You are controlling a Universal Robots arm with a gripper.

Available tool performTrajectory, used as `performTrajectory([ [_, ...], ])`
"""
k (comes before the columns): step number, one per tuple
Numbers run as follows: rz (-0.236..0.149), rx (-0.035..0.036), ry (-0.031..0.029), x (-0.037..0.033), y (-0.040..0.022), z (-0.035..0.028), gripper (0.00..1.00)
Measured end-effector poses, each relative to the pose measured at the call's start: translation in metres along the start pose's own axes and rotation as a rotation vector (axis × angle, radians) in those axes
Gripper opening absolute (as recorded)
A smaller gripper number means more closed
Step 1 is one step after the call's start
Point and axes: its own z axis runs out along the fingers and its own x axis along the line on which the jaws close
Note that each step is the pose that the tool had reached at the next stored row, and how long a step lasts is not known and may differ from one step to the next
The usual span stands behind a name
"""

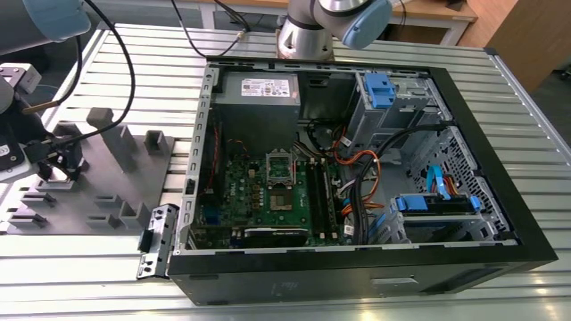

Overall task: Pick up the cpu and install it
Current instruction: 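Pick up the cpu and move it towards the insertion slot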

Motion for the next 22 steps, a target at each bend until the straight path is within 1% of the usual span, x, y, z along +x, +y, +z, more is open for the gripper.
performTrajectory([
  [8,0.000,0.0000,0.0001,0.0000,0.0000,0.0003,0.52],
  [9,0.000,0.0000,0.0001,0.0000,0.0000,0.0004,0.58],
  [13,0.000,-0.0001,0.0000,0.0000,0.0000,0.0000,0.58],
  [16,0.000,-0.0001,-0.0001,-0.0001,0.0002,-0.0029,0.58],
  [22,0.000,0.0000,0.0001,-0.0001,0.0001,-0.0031,0.58],
])
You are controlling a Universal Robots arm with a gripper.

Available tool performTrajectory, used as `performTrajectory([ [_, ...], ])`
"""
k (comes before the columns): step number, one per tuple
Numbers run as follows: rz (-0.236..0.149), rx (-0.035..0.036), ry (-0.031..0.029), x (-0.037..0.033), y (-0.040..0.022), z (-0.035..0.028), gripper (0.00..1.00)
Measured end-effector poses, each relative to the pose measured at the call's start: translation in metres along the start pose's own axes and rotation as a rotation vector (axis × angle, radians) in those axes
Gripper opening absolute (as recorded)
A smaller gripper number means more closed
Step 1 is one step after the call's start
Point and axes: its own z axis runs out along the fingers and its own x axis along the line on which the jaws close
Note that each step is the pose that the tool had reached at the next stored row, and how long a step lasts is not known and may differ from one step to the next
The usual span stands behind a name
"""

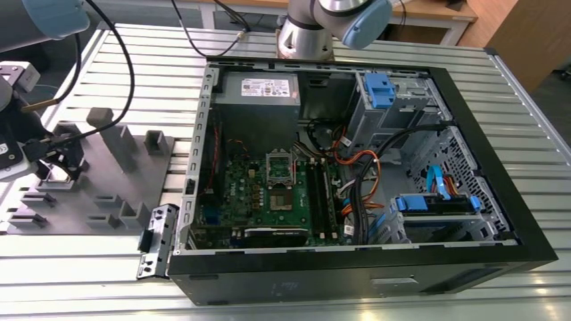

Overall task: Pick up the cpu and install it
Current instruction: 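Pick up the cpu and move it towards the insertion slot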

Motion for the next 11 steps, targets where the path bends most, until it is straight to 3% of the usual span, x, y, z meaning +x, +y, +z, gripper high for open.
performTrajectory([
  [4,0.000,0.0001,0.0001,0.0000,0.0000,0.0000,0.58],
  [8,0.000,0.0001,0.0001,0.0000,0.0000,0.0000,0.47],
  [11,0.000,0.0000,0.0000,0.0000,0.0000,0.0001,0.47],
])
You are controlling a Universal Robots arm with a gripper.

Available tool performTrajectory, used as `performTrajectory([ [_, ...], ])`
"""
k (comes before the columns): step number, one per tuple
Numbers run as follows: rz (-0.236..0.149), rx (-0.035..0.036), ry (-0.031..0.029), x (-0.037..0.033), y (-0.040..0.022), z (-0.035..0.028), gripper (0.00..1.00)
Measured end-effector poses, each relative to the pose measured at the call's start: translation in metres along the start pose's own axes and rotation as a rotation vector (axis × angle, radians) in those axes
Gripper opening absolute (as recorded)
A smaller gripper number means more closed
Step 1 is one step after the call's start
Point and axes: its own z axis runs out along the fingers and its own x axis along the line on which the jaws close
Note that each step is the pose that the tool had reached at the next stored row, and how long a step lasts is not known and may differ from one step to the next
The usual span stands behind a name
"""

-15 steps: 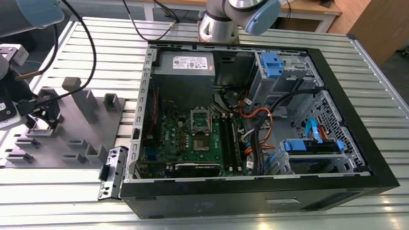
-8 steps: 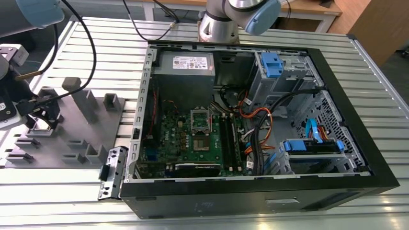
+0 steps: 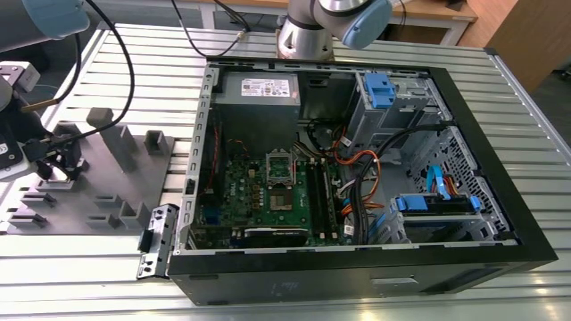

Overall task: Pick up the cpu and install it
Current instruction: 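Pick up the cpu and move it towards the insertion slot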

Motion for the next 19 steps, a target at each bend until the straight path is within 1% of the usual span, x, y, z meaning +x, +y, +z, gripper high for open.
performTrajectory([
  [8,0.000,-0.0002,-0.0004,0.0000,0.0000,-0.0006,0.47],
  [11,0.000,0.0000,0.0000,-0.0001,0.0002,-0.0042,0.47],
  [16,0.000,0.0000,0.0000,-0.0002,0.0003,-0.0079,0.47],
  [19,0.000,0.0000,0.0000,-0.0003,0.0005,-0.0117,0.47],
])
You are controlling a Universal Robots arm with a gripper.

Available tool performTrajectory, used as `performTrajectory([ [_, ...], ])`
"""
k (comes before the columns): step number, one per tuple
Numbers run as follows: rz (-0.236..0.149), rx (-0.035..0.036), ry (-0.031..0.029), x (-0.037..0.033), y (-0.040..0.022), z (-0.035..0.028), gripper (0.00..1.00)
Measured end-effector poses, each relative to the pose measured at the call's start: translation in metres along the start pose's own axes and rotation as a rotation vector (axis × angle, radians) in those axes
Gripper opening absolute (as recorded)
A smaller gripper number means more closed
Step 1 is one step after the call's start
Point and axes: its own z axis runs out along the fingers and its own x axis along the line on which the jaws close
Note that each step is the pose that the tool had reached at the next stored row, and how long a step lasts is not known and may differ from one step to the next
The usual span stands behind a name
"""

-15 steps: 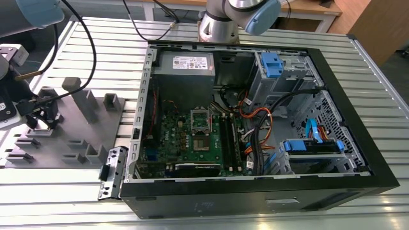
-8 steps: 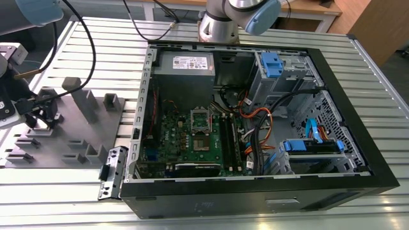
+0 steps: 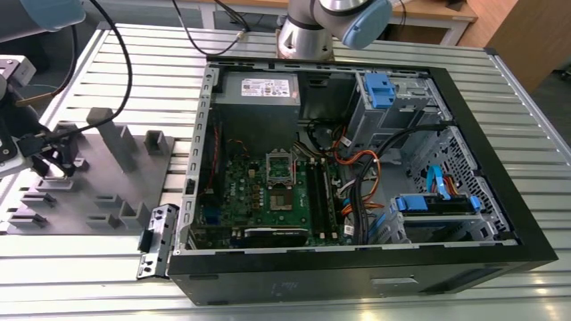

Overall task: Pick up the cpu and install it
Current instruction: 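Pick up the cpu and move it towards the insertion slot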

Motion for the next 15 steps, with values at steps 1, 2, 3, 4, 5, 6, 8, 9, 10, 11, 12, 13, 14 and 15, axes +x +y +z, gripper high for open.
performTrajectory([
  [1,0.000,0.0001,0.0000,-0.0001,0.0001,-0.0014,0.47],
  [2,0.000,0.0000,-0.0001,-0.0001,0.0001,-0.0028,0.47],
  [3,0.000,0.0000,-0.0001,-0.0002,0.0002,-0.0045,0.47],
  [4,0.000,0.0000,0.0000,-0.0002,0.0003,-0.0065,0.47],
  [5,0.000,0.0000,0.0000,-0.0003,0.0004,-0.0087,0.47],
  [6,0.000,0.0000,-0.0001,-0.0004,0.0005,-0.0113,0.47],
  [8,0.000,0.0000,0.0000,-0.0006,0.0007,-0.0163,0.47],
  [9,0.000,0.0000,0.0000,-0.0006,0.0008,-0.0185,0.47],
  [10,0.000,0.0001,0.0001,-0.0007,0.0009,-0.0206,0.47],
  [11,0.000,0.0000,-0.0001,-0.0008,0.0010,-0.0224,0.47],
  [12,0.000,0.0001,0.0001,-0.0009,0.0010,-0.0240,0.47],
  [13,0.000,0.0000,0.0000,-0.0009,0.0011,-0.0248,0.47],
  [14,0.000,-0.0001,-0.0001,-0.0010,0.0011,-0.0250,0.47],
  [15,0.000,-0.0002,-0.0002,-0.0010,0.0011,-0.0249,0.47],
])
